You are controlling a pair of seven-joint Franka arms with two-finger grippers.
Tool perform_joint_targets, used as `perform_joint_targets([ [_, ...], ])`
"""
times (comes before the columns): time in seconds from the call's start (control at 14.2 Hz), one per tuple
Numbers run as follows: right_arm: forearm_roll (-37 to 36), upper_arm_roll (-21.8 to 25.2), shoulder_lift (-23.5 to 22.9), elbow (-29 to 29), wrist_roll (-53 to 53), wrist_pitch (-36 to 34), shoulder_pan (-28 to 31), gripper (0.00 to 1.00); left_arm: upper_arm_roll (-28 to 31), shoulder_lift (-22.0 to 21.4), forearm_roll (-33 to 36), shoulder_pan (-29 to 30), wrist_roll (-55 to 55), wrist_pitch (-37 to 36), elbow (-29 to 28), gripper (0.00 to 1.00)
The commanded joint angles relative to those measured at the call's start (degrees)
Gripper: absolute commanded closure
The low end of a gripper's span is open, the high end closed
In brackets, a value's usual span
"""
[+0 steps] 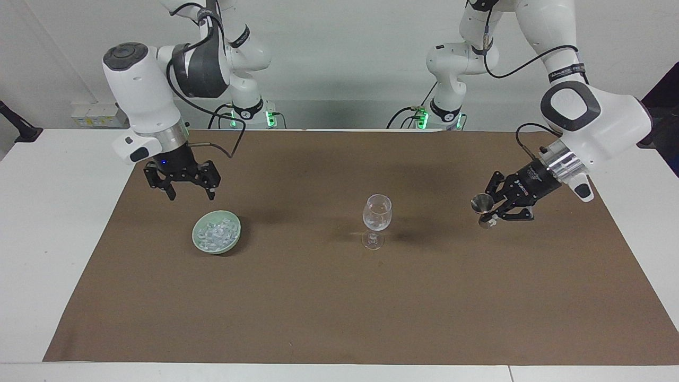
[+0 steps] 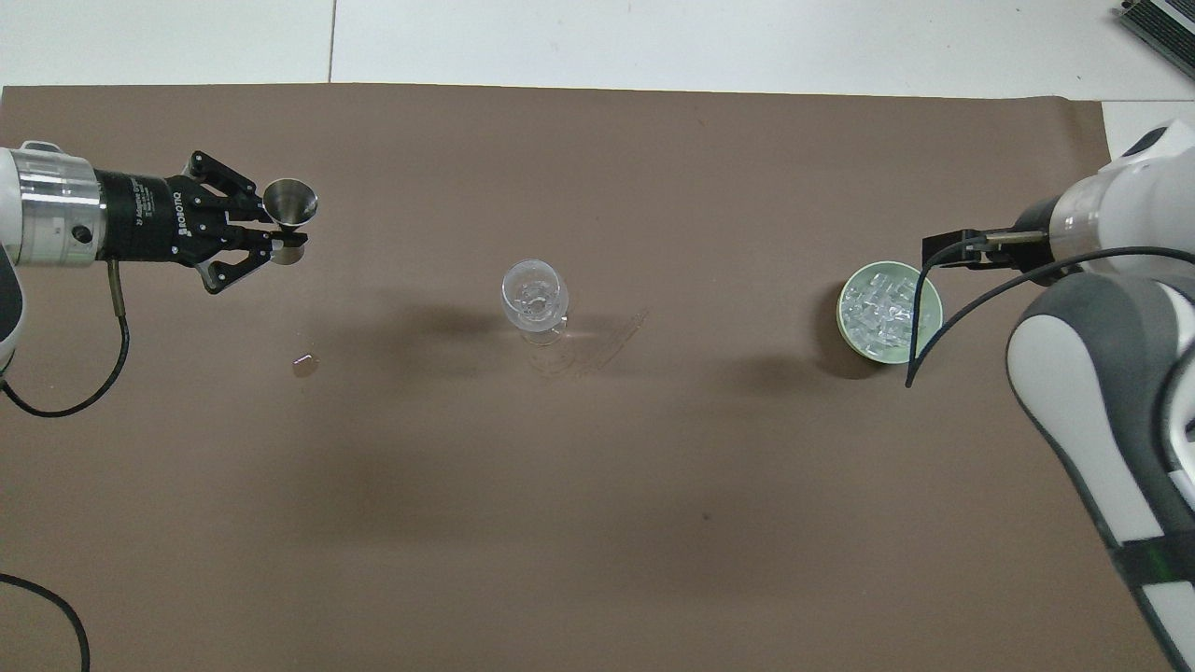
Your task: Pour wine and add ice with both arms
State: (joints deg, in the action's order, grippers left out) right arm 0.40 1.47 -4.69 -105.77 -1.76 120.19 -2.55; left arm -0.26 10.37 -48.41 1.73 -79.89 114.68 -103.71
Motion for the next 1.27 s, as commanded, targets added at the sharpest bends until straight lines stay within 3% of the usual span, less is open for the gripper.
perform_joint_targets([
  [0.0,-0.93,-0.15,0.82,-5.49,-0.97,4.97,0.01,0.0,-0.79,-0.61,-9.91,4.32,9.09,-0.16,-6.56,1.0],
  [0.28,-1.02,-0.15,-1.37,-10.94,-0.88,14.43,-0.26,0.0,-0.79,0.62,-17.93,6.78,15.46,0.1,-11.5,1.0],
  [0.77,-1.11,-0.15,-3.14,-16.39,-1.67,21.23,-0.43,0.0,-0.79,5.45,-25.59,14.78,26.71,-3.14,-16.08,1.0],
  [1.2,-1.2,-0.15,-4.45,-18.16,-1.67,24.39,-0.35,0.07,-0.79,5.63,-33.15,15.05,32.25,-3.06,-21.18,1.0],
])
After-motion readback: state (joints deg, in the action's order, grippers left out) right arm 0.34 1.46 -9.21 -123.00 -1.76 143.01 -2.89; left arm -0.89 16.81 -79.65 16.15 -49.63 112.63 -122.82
